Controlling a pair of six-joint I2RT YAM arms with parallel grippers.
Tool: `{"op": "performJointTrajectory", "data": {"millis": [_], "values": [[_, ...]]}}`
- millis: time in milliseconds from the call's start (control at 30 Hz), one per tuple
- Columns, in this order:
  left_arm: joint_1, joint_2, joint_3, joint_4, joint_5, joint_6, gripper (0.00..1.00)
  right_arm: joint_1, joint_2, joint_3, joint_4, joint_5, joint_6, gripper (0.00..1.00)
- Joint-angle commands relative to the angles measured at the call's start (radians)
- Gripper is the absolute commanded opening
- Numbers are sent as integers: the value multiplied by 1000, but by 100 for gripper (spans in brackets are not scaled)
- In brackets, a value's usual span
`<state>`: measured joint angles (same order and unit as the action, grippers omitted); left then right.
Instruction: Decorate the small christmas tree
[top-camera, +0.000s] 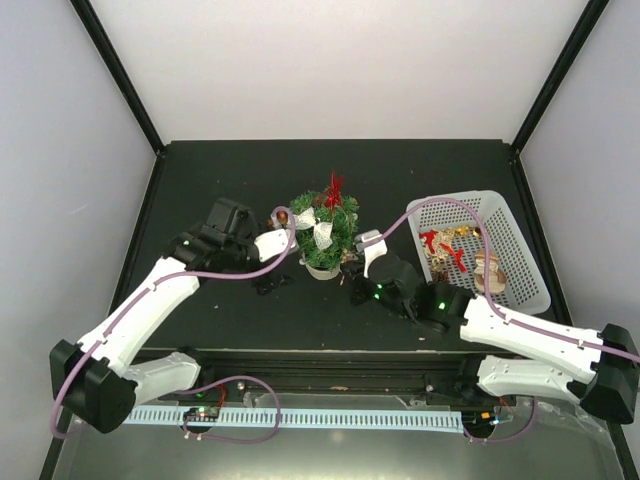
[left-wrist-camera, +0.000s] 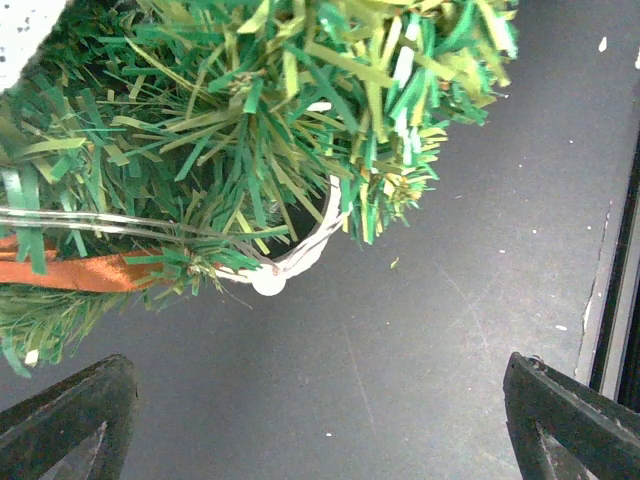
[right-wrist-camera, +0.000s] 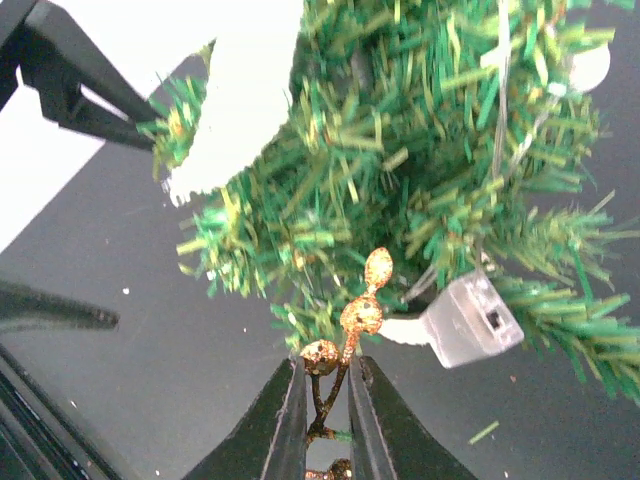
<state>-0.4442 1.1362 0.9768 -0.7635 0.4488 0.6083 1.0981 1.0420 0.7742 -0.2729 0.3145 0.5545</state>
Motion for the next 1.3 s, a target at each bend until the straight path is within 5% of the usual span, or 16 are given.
{"op": "performJointTrajectory", "data": {"millis": [0,367,1267], "values": [[6,-62,-12,-39,5,-3,99,-20,25,66,24,30,-20,16],[6,-162,-15,-43,8,-70,99,-142,116,100,47,-52,-24,16],[6,-196,-61,10,22,-117,99,-186,254,162,87,-110,-52,17]]}}
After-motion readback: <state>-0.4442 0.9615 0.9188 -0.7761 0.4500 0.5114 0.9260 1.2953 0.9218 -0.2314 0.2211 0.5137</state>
